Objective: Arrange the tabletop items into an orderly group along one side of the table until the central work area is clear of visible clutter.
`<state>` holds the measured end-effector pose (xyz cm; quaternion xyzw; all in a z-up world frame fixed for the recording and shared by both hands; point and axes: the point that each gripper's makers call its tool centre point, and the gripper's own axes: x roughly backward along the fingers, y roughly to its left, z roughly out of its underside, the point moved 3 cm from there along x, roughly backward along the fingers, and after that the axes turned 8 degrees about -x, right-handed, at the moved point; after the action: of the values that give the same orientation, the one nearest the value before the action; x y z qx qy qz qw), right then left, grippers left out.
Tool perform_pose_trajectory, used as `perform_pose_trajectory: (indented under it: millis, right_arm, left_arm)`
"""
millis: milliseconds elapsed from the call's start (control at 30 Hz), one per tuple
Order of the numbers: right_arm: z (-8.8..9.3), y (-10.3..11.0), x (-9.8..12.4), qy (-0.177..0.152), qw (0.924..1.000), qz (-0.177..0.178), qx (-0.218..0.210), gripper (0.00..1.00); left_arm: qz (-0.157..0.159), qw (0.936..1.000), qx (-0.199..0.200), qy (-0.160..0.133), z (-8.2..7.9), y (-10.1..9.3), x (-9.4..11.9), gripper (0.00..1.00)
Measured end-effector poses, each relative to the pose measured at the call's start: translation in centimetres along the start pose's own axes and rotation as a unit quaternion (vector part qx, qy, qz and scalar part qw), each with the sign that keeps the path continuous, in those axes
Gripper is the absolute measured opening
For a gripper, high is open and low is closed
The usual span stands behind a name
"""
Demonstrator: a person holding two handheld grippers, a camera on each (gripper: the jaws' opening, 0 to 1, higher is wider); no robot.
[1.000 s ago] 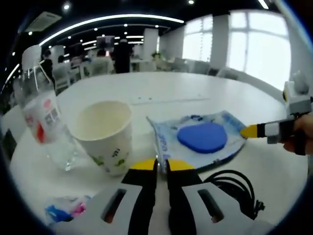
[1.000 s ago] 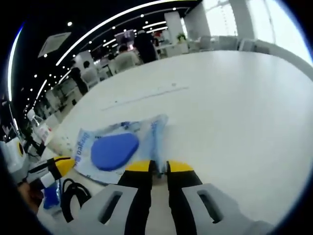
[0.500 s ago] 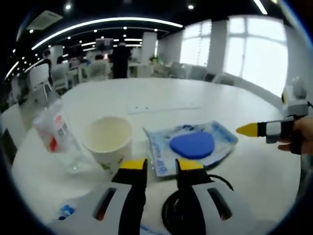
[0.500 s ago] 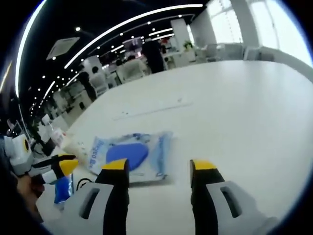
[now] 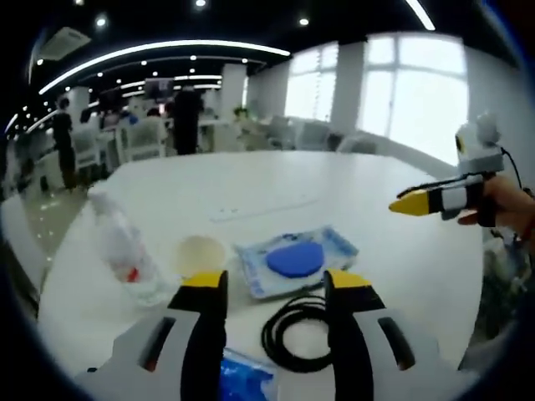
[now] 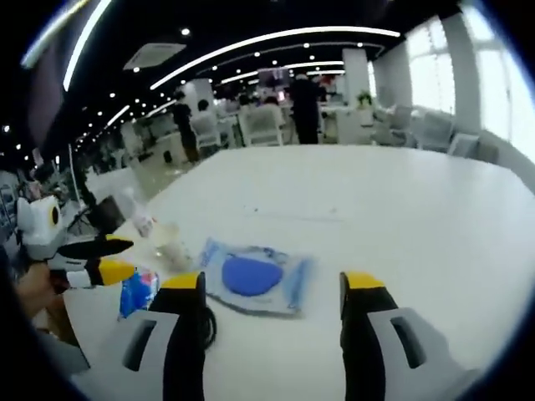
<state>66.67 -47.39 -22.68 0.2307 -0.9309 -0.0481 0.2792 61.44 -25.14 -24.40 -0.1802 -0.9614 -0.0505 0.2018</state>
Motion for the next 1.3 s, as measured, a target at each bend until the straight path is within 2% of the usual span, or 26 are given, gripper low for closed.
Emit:
perform_pose_trajectory:
  millis: [200,367,500,533,633,800,933,1067,1300]
  right_arm:
    - [-1.8,1.9,2.5,0.004,0.9986,-0.049,0.018,0.67]
    - [-3.5,2.3,5.6,0.003,0.9967,-0.061,0.055,0.68]
    - [-4.6,2.1,8.7,-0.011,0.9962,-0.050,0.071,0.70]
    - [-5.0,1.7,10.2,-0.016,0.9959,-0.038,0.081,0.71]
    - [-5.4,0.6,12.8,-0.029,0.9962,-0.020,0.079,0.74]
    - [-4.7,-0.5,15.2,-0.035,0.9977,-0.005,0.057,0.80]
    - [-3.6,-0.7,16.0,-0.029,0.9977,-0.007,0.061,0.81]
    - [-2.0,-0.5,15.7,-0.023,0.9983,-0.010,0.053,0.83]
    - [0.2,0.8,12.9,-0.012,0.9991,-0.037,0.014,0.85]
  left_arm:
    - [-0.006,0.9999,-0.010,-0.004,-1.4,0.5,3.4,0.50]
    - [0.005,0.9989,-0.046,-0.003,-2.0,-0.1,5.6,0.54]
    - [0.010,0.9984,-0.053,-0.017,-2.8,-0.3,6.6,0.55]
    - [0.013,0.9984,-0.050,-0.023,-3.2,-0.3,7.1,0.56]
    - [0.021,0.9975,-0.056,-0.039,-4.0,-0.8,8.1,0.57]
    - [0.037,0.9967,-0.056,-0.045,-4.2,-1.3,8.9,0.60]
    - [0.043,0.9965,-0.058,-0.042,-4.0,-1.5,8.7,0.61]
    - [0.050,0.9964,-0.057,-0.038,-3.6,-1.6,8.2,0.63]
    - [0.055,0.9965,-0.055,-0.030,-2.8,-0.9,7.1,0.65]
